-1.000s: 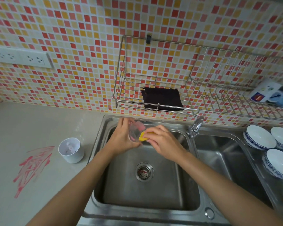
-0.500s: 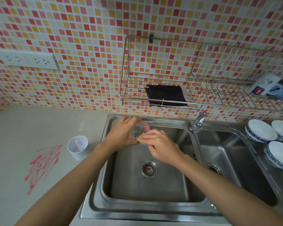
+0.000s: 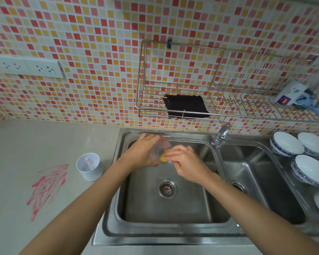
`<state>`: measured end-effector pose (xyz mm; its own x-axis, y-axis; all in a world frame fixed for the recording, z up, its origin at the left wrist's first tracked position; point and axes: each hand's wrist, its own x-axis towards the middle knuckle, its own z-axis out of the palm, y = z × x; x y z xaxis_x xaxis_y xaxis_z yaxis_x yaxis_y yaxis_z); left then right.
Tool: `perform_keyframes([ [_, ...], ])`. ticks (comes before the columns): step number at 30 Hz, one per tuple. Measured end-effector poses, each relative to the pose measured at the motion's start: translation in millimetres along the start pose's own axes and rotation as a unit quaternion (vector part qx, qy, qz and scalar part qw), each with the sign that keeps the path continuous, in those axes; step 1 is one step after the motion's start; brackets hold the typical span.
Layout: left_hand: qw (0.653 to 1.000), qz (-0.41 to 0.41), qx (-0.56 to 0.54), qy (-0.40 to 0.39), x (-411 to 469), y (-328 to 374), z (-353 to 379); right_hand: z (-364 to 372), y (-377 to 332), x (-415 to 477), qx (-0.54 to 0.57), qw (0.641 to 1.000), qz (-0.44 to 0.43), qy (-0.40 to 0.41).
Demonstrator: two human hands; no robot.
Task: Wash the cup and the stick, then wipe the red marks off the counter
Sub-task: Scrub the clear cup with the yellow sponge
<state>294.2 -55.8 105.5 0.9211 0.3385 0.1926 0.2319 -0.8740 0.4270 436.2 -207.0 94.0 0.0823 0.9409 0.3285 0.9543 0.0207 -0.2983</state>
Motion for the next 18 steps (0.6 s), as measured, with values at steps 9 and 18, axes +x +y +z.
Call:
perform_keyframes([
  [9, 1.000, 0.000, -0.001, -0.024, 2, -2, 7, 8, -4, -6, 0.096, 0.989, 0.099, -0.061],
  [18, 1.000, 0.011, -0.003, -0.021, 19, 1, -1, 2, 4, -2, -0.062, 0.998, 0.024, -0.014],
])
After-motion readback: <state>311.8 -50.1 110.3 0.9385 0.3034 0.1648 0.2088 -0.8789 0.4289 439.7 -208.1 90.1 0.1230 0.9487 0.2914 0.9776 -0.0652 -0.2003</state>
